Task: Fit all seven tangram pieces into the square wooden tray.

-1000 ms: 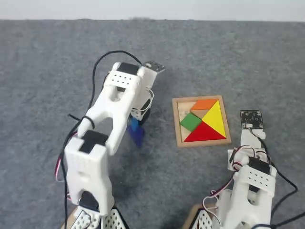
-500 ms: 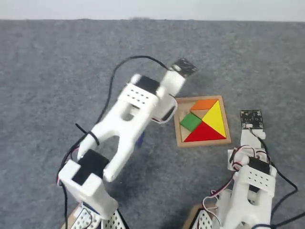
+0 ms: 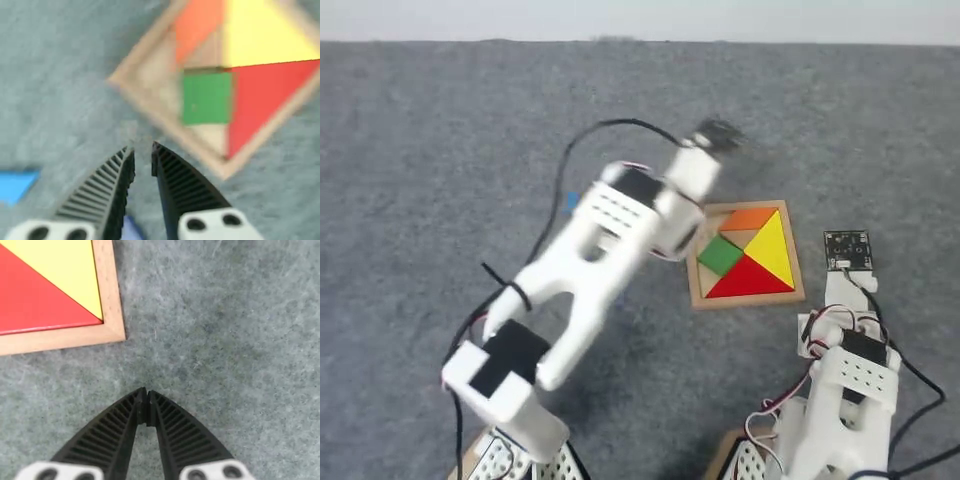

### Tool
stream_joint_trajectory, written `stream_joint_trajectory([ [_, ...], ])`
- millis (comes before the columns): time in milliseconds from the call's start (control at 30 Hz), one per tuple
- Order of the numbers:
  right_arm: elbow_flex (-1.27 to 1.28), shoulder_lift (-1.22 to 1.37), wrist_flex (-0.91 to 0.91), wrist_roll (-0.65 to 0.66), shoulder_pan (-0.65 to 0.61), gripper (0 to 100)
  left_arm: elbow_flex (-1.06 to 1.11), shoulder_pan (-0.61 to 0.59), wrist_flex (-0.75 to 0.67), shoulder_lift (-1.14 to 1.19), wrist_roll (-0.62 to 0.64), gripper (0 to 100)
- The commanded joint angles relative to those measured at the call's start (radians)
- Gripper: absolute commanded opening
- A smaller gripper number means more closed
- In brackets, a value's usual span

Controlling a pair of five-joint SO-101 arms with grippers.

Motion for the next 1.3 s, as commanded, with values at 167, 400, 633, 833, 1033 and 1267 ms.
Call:
stream_joint_trajectory([
  [167, -0.008, -0.028, -0.019, 0.02, -0.013, 0.9, 0.022, 0.118, -0.143, 0.04, 0.018, 6],
  [400, -0.008, -0.028, -0.019, 0.021, -0.013, 0.9, -0.064, 0.123, -0.203, 0.244, 0.008, 6],
  [633, -0.008, -0.028, -0.019, 0.021, -0.013, 0.9, -0.136, 0.106, -0.115, 0.319, -0.003, 6],
  [833, -0.008, -0.028, -0.019, 0.021, -0.013, 0.9, -0.17, 0.075, -0.061, 0.315, -0.017, 6],
  [1033, -0.008, -0.028, -0.019, 0.021, -0.013, 0.9, -0.163, 0.109, -0.06, 0.163, -0.025, 6],
  [1267, -0.008, -0.028, -0.019, 0.021, -0.013, 0.9, -0.168, -0.135, -0.025, 0.018, 0.081, 6],
])
